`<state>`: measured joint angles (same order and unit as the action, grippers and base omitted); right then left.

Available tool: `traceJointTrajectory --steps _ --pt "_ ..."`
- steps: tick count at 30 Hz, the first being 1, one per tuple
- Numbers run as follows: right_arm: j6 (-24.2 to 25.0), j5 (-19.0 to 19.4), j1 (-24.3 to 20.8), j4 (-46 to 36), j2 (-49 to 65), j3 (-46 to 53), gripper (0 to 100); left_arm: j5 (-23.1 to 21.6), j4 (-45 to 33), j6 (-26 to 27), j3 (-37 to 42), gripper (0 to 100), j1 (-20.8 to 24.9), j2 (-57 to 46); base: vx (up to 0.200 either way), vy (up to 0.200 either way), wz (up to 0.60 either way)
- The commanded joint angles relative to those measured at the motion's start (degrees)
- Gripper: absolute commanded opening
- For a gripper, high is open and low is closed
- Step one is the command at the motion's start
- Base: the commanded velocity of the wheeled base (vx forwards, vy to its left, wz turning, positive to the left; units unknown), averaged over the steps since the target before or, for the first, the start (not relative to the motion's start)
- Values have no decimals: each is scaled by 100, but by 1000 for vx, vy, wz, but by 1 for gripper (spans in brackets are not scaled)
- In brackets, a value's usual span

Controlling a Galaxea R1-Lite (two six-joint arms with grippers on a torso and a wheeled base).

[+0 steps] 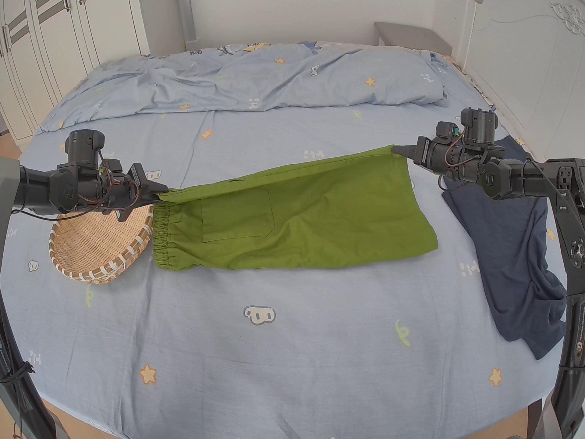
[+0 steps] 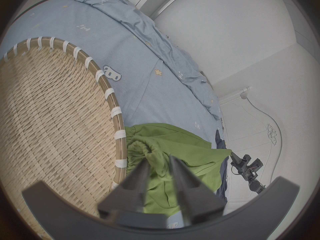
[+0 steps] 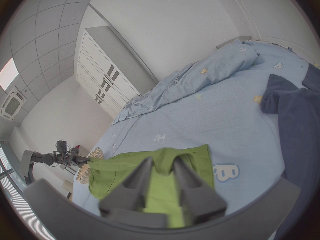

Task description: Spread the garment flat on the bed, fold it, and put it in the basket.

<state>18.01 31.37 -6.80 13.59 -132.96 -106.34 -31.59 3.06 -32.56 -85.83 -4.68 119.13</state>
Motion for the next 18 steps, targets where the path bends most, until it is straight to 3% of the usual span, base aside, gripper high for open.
traceJointTrajectory --steps 1,12,18 --pt "1 -17 -93 -6 -72 -18 100 -23 19 -5 -21 100 11 -3 0 0 0" --pt "10 -17 -58 3 7 192 100 30 186 -13 23 100 -42 -39 0 0 0" --pt "1 -8 -14 21 376 755 100 522 195 13 40 100 -42 -21 0 0 0"
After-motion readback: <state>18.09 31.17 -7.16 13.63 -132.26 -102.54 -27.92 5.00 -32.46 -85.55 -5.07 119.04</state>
